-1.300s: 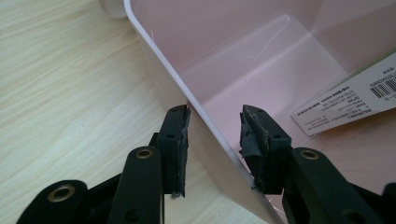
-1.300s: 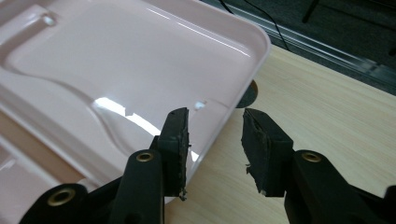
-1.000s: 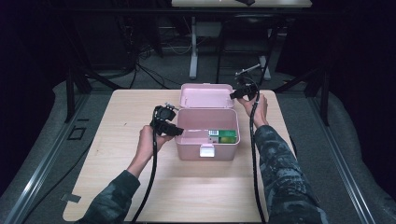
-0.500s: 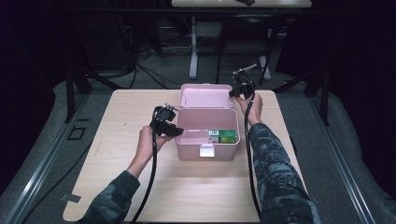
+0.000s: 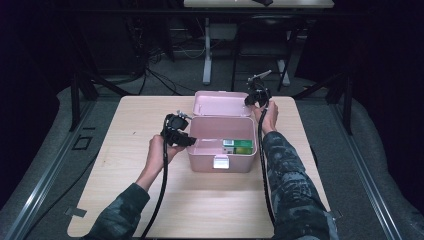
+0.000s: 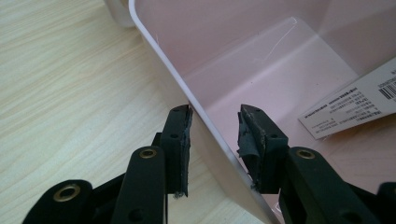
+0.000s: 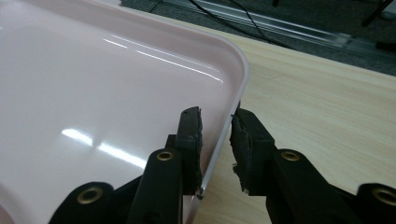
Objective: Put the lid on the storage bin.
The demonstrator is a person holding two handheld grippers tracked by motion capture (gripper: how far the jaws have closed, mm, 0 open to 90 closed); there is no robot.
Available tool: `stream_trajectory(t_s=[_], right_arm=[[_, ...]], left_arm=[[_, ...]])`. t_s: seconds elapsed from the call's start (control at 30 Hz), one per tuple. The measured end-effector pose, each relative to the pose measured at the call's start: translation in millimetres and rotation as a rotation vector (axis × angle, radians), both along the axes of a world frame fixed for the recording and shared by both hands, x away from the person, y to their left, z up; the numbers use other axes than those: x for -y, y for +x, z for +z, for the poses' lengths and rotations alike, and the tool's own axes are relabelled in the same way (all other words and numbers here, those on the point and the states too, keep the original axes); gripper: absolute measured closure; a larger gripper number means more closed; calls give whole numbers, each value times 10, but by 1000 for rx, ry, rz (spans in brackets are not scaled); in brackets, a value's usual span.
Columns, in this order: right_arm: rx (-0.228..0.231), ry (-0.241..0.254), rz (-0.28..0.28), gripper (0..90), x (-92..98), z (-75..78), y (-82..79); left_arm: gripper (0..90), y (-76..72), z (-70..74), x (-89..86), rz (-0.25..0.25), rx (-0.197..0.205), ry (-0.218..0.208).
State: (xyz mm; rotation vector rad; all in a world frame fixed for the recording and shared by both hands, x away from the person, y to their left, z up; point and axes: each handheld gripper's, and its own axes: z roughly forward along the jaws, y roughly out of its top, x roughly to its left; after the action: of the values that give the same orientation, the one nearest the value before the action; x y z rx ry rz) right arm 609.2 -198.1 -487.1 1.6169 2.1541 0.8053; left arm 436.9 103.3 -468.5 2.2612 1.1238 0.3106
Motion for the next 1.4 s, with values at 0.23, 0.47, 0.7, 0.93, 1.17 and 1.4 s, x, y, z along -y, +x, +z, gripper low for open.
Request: stream_trajectory(t_s=[0.23,0.47,0.7,0.93,1.17,1.4], right_arm=[[9,22,-18,770,5,23,-10],[38,24,-26,787,-2,78,-40],[69,42,-34,797,3,117,-72],[96,78,-41,806,33,185,-119],[127,97,-35,817,62,283,-172],[162,135,-31,830,106,406,-250]], left_arm=[[646,-8,3,10,1,5,10],[644,-12,1,13,2,9,12],[646,-17,4,24,5,9,17],[644,-19,3,30,7,9,19],[644,-18,1,31,9,10,18],[643,-18,-1,33,10,9,18]])
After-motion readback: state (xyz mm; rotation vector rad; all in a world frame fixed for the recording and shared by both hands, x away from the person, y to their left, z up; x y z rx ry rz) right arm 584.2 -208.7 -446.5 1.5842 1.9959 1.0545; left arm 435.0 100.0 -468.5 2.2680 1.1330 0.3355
